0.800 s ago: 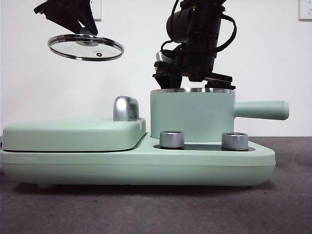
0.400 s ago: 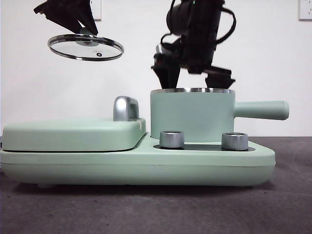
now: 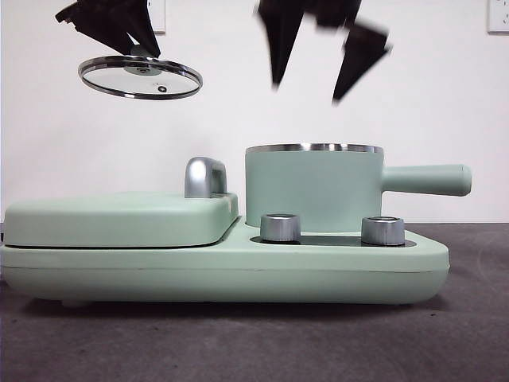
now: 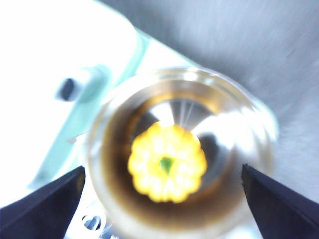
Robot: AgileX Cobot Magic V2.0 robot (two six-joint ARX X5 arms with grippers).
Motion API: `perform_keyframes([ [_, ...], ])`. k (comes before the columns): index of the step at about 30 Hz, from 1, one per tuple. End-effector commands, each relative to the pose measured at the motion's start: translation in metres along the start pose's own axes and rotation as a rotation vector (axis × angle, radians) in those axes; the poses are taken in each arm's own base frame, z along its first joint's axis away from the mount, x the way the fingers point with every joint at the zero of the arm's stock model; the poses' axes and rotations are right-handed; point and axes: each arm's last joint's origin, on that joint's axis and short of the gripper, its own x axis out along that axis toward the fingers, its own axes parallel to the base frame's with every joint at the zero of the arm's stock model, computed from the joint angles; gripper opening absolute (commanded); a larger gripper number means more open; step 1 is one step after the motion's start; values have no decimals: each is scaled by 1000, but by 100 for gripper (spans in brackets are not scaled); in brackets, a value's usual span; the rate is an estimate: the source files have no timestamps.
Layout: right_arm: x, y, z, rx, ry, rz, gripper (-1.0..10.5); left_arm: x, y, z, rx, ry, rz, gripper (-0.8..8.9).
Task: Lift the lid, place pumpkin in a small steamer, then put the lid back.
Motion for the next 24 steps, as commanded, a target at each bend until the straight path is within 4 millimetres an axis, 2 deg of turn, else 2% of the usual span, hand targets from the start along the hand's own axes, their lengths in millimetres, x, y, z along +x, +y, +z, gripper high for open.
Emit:
perform_keyframes([
  [1,-41,5,-21,-23,-8,4,496,-14,-3,14,8,-74,6,118],
  [6,-97,10,-69,-38,-87,15,496,-12,-9,14,15,-71,-10,118],
  [11,-132,16,-137,-76,-129,36,496,-9,-24,16,32,-63,-47,118],
  [15,-144,15,-192,-87,-176,59,495,-5,-42,18,57,-61,-91,118],
  [17,-147,13,-219,-61,-254,80,495,-3,-54,19,75,-60,-120,118],
  [24,-144,1,-296,-24,-521,135,496,5,-98,20,139,-51,-225,118],
])
